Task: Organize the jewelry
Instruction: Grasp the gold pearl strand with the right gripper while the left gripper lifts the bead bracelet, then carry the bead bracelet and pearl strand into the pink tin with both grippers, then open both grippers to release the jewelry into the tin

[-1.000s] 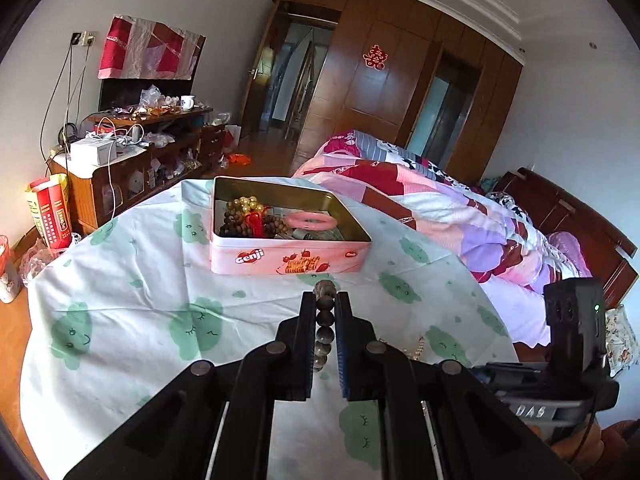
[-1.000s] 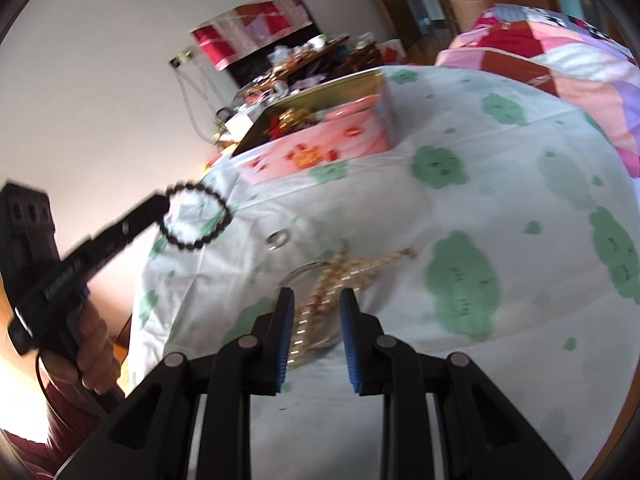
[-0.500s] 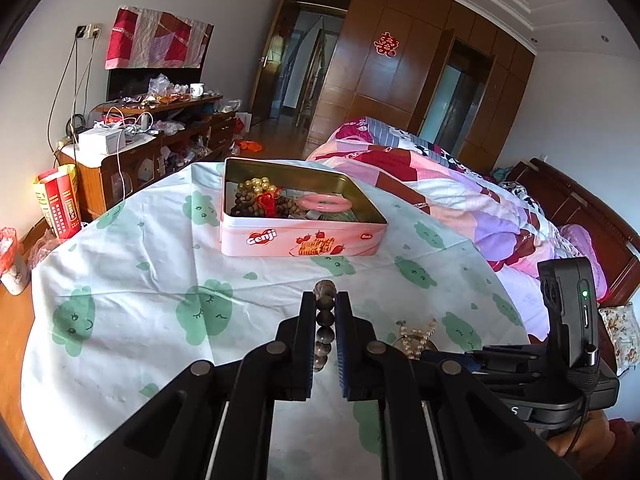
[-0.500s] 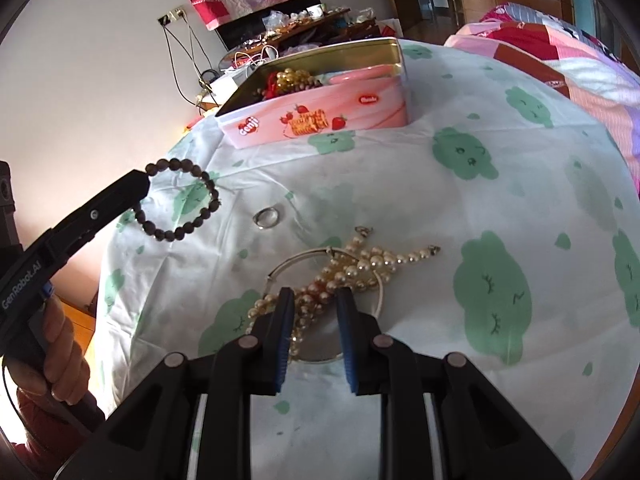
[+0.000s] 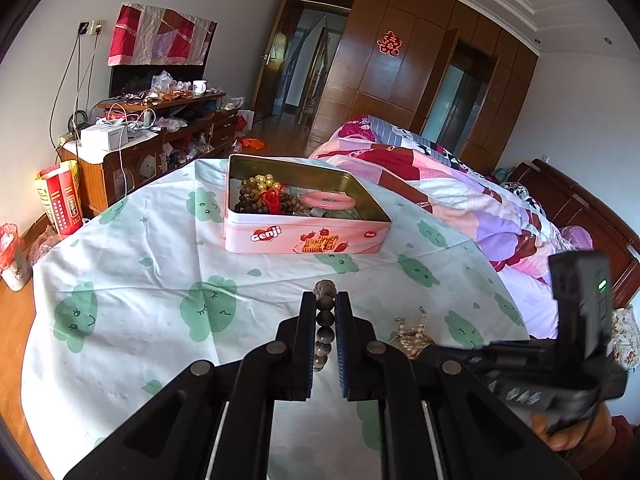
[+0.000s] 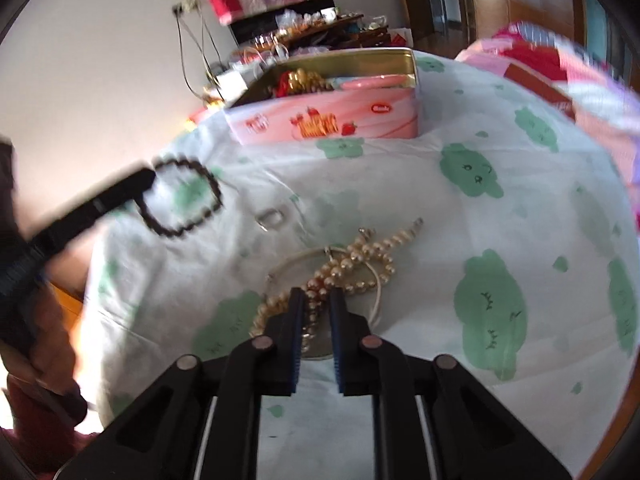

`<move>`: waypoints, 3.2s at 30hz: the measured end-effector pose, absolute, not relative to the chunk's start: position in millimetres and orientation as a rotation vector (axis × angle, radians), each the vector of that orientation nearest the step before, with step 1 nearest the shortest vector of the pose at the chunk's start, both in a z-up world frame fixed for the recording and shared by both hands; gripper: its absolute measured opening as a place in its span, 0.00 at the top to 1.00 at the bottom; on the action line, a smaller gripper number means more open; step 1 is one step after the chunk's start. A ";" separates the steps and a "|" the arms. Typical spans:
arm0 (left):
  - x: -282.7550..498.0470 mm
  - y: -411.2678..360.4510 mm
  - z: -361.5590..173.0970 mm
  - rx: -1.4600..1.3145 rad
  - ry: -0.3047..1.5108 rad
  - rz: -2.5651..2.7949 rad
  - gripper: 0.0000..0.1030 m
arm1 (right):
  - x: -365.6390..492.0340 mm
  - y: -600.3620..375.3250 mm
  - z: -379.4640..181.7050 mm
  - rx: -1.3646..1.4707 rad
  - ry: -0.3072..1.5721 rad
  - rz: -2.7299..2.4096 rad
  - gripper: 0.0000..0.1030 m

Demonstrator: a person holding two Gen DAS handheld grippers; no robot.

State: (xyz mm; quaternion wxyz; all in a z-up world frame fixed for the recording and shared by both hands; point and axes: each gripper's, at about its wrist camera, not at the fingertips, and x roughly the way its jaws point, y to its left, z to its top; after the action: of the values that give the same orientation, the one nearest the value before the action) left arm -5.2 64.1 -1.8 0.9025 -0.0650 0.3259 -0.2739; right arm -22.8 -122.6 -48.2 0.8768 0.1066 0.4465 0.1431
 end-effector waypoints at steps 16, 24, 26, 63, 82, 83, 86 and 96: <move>-2.1 61.1 5.5 -0.145 0.667 -0.577 0.92 | -17.1 -153.1 31.7 0.454 0.710 0.438 0.91; 13.2 55.2 11.7 -0.142 0.650 -0.579 0.92 | 8.4 -160.0 44.5 0.439 0.676 0.385 0.91; 18.8 52.0 15.0 -0.132 0.641 -0.576 0.92 | 15.6 -160.8 44.3 0.426 0.672 0.368 0.91; 157.1 -19.2 -10.4 0.017 0.659 -0.440 0.92 | 178.1 -162.3 -17.4 0.340 0.773 0.269 0.91; 158.1 -21.8 -14.2 0.069 0.671 -0.344 0.74 | 173.2 -164.5 -16.9 0.382 0.765 0.265 0.76; 156.8 -21.2 -12.5 0.066 0.659 -0.337 0.64 | 171.4 -164.8 -15.4 0.381 0.758 0.265 0.69; 148.8 -18.5 -4.8 0.067 0.600 -0.294 0.43 | 163.6 -165.5 -9.2 0.378 0.718 0.249 0.42; 127.2 -7.4 6.5 0.050 0.563 -0.219 0.40 | 138.1 -168.1 9.4 0.355 0.683 0.201 0.42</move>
State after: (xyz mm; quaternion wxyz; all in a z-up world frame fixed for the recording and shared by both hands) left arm 127.2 -7.4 6.5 0.9544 0.0244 0.2772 -0.1077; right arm 138.1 -168.1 9.4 0.9218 0.1730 0.3327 0.0981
